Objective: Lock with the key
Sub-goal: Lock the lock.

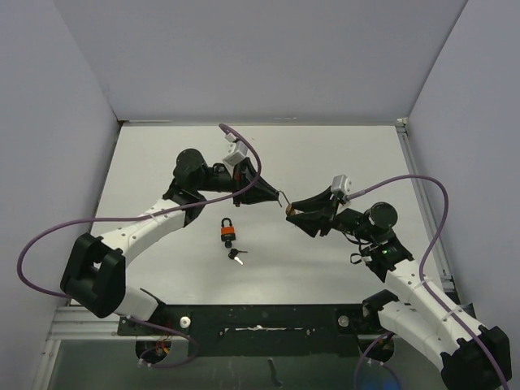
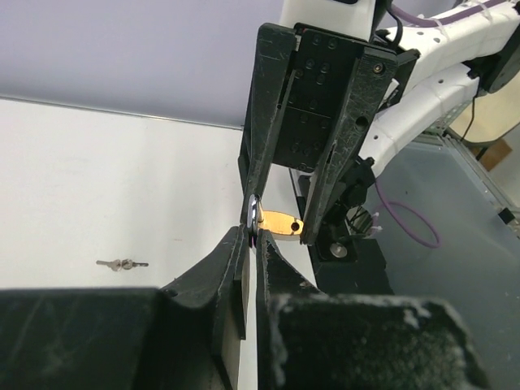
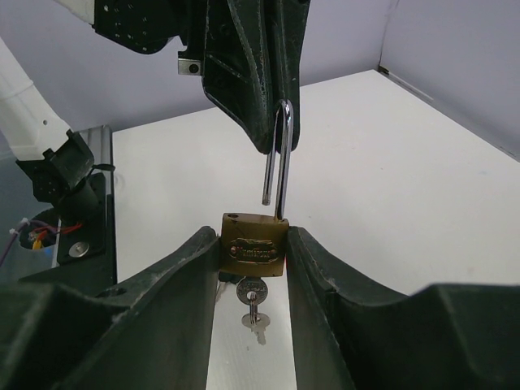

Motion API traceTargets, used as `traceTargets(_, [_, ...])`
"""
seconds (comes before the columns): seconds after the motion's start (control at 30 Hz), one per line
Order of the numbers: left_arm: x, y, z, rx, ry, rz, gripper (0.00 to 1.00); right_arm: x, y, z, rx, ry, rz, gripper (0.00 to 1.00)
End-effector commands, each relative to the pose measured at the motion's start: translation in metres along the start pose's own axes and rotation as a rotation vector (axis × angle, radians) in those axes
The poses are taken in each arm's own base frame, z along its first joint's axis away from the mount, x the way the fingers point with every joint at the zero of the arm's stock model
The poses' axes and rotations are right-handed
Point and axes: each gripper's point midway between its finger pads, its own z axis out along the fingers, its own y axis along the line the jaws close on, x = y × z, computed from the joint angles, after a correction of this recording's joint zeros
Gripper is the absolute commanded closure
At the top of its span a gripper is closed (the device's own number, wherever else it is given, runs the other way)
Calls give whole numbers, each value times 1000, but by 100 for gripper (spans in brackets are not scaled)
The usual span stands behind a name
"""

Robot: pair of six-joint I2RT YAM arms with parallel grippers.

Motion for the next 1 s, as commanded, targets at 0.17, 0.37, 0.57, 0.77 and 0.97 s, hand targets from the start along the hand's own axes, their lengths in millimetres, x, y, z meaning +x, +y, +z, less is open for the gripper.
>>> traceTargets(0.17, [-29,-1,7,-129,0,120,100,-33,6,6,-18,-66,-90,96])
traceTargets(0.37, [-38,-15,10,-127,8,150,100,-31,1,7,11,-59,-89,60])
traceTargets(0.57, [-48,-27,8,-146,32,200,100,-38,-2,7,32,-66,-98,26])
traceTargets(0.77, [-57,-28,2,-205,48,220,100,-48,-2,3,53,-66,-130,12])
traceTargets(0.97, [-72,-34,-2,-255,63,264,100,-43,-2,-1,58,-42,-163,21])
